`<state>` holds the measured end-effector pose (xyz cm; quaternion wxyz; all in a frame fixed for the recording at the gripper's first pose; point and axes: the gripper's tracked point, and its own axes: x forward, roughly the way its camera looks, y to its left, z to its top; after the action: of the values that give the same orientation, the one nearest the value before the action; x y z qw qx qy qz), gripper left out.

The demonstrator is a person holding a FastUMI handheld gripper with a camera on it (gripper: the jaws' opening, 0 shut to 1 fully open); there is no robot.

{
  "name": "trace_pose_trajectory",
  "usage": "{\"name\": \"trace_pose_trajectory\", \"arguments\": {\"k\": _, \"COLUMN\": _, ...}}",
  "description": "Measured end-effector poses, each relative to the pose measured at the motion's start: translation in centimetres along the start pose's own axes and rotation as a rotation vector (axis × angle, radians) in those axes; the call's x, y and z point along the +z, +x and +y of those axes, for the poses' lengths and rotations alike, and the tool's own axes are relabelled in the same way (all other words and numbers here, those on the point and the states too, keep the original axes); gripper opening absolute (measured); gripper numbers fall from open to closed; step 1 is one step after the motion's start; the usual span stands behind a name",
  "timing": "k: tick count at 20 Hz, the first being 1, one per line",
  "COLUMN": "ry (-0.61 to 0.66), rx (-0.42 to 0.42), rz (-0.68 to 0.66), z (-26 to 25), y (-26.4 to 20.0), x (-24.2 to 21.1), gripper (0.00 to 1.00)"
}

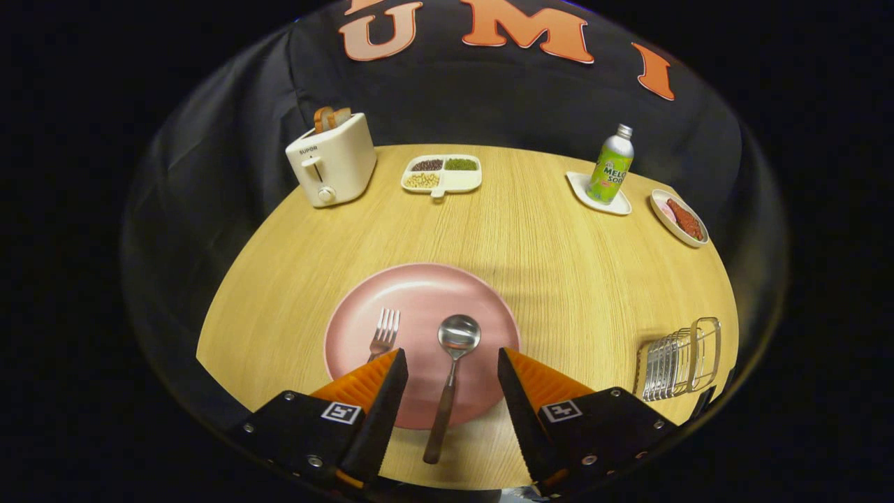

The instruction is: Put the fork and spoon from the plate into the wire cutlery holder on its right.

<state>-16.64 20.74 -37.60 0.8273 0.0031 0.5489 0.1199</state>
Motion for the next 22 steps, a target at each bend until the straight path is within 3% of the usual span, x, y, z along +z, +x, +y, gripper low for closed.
{"name": "trace_pose_trajectory", "arguments": {"k": 8, "ry": -0.014, "rx": -0.028, "rz": 0.134, "z": 0.1, "y": 2.9, "x": -3.1, "gripper": 0.58}}
{"name": "trace_pose_trajectory", "arguments": {"k": 17, "ry": 0.001, "rx": -0.054, "rz": 0.200, "z": 0.2, "y": 4.1, "x": -4.3, "gripper": 0.15}}
{"name": "trace_pose_trajectory", "arguments": {"k": 22, "ry": 0.067, "rx": -0.025, "rz": 0.165, "z": 0.0, "y": 3.9, "x": -3.4, "gripper": 0.05}}
